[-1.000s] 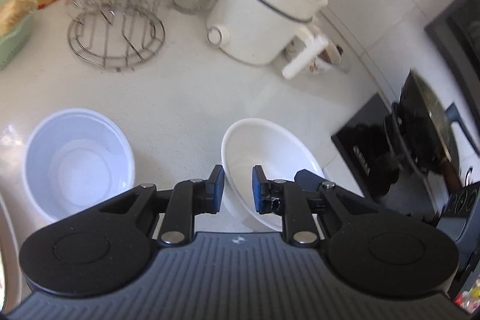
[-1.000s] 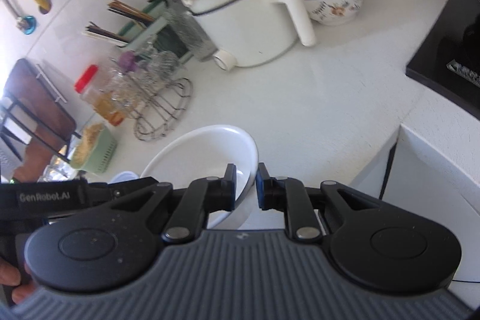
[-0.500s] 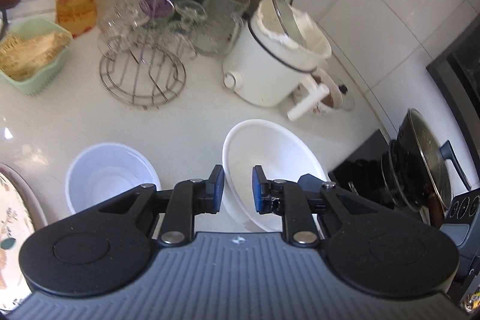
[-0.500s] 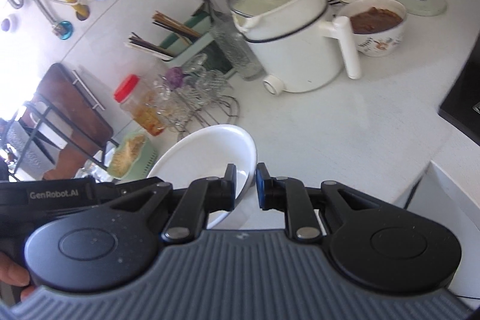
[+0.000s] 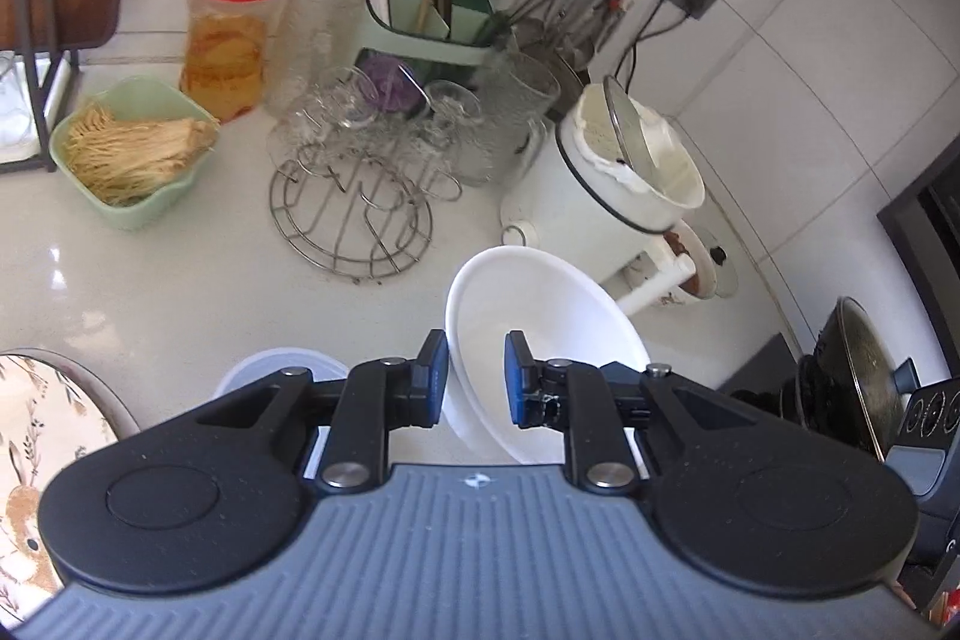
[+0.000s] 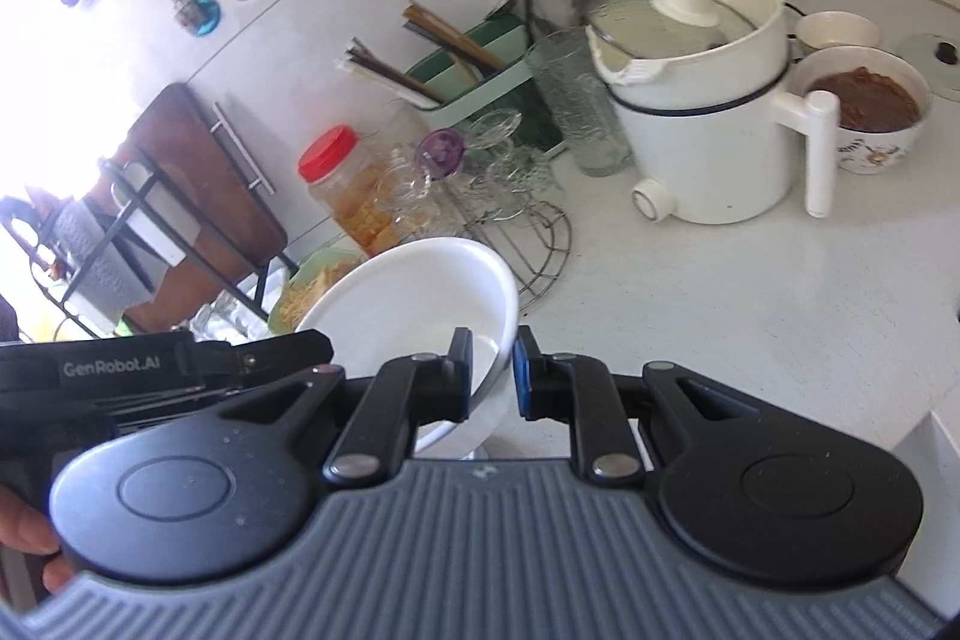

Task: Organize plates and bowls
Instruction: 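Lift the white bowl by its rim with both tools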

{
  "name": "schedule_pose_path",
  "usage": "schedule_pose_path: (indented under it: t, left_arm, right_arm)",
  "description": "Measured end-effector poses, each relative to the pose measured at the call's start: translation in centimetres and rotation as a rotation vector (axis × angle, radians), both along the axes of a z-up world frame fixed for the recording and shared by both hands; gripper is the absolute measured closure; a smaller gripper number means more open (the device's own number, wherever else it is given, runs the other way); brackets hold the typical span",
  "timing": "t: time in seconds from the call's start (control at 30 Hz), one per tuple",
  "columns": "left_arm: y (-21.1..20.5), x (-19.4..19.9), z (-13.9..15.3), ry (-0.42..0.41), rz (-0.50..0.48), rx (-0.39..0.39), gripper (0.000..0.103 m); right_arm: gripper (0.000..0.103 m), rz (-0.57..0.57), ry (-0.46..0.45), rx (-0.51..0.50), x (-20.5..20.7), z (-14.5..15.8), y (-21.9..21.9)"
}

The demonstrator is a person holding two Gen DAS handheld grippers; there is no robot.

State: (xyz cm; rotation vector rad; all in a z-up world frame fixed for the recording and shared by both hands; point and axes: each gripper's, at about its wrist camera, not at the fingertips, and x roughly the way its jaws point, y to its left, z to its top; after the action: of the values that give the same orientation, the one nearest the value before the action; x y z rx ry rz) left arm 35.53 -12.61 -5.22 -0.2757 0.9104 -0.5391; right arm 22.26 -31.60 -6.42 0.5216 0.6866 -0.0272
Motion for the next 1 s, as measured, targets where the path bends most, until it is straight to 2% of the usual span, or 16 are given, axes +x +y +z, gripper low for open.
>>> schedule_pose_path:
  t: [0.3,0.53,0.67,1.0]
  left_arm:
    - [2.7,0.4,-1.6,0.020,0.085,0.012,0.081]
    - [5.1,1.4,-5.4,0.098,0.159,0.013,0.081]
    - [6.2,1.7,-7.1,0.120,0.200,0.019,0.081]
    - [7.5,2.8,-10.9,0.164,0.241,0.069,0.081]
  right_arm:
    - [0.085,0.081,0.030,-0.024,1.9,-0.1,2.2]
    - [0.084,0.174,0.111,-0.058,4.2,-3.0,4.6]
    - [0.084,0.235,0.146,-0.152,5.2,-4.1,6.5]
    - [0.084,0.323,0.201,-0.167,7.3,-7.2,8.4]
